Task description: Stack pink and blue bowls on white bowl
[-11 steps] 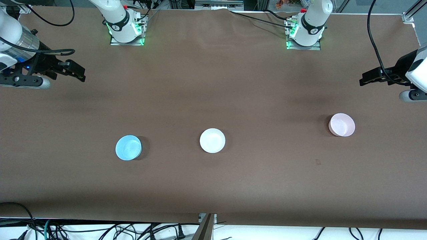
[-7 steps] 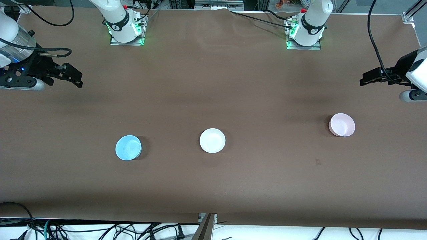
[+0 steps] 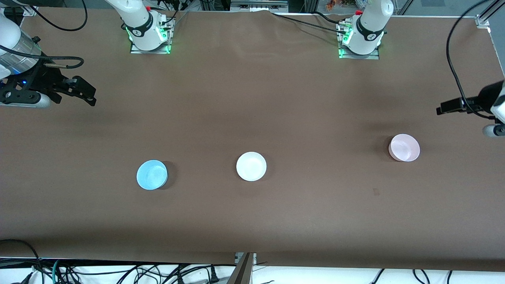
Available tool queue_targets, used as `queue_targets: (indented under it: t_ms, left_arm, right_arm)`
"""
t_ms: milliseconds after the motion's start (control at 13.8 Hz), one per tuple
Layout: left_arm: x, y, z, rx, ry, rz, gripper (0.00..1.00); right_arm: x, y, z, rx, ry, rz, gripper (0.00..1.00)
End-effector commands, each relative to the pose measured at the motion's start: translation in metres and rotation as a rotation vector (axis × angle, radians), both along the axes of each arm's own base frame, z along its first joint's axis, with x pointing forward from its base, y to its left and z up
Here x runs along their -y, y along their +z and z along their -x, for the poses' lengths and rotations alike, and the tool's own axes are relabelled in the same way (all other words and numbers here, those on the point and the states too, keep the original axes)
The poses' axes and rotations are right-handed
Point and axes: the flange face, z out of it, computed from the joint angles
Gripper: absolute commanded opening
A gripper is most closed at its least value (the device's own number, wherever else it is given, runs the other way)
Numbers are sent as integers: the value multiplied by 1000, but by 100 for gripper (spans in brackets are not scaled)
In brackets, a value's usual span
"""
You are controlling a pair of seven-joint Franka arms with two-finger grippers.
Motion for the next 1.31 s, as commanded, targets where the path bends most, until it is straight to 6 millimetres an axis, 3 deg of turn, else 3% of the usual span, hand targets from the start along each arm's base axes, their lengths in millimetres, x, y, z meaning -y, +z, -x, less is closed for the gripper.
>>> queue_targets:
  t_ms: [0,291,436,655,873,1236]
  left_arm:
    - [-42,-60,-5,19,-36,8,100]
    - [-93,-157,-21,45,-20,79,100]
    - [-100,-201,-27,75,-20,137,100]
    - [-112,-249,-22,108,4,176,100]
    - [-110,-274,-9,138,15,175,100]
    - [-101,-288,-3,127,35,199,99]
  right_arm:
    - [1,4,0,11,5,18,100]
    - [0,4,0,9,4,18,100]
    - [1,2,1,-3,2,18,100]
    - [5,-1,0,-9,-5,19,100]
    - [5,0,0,-8,-8,18,100]
    - [-2,1,1,-4,-2,18,100]
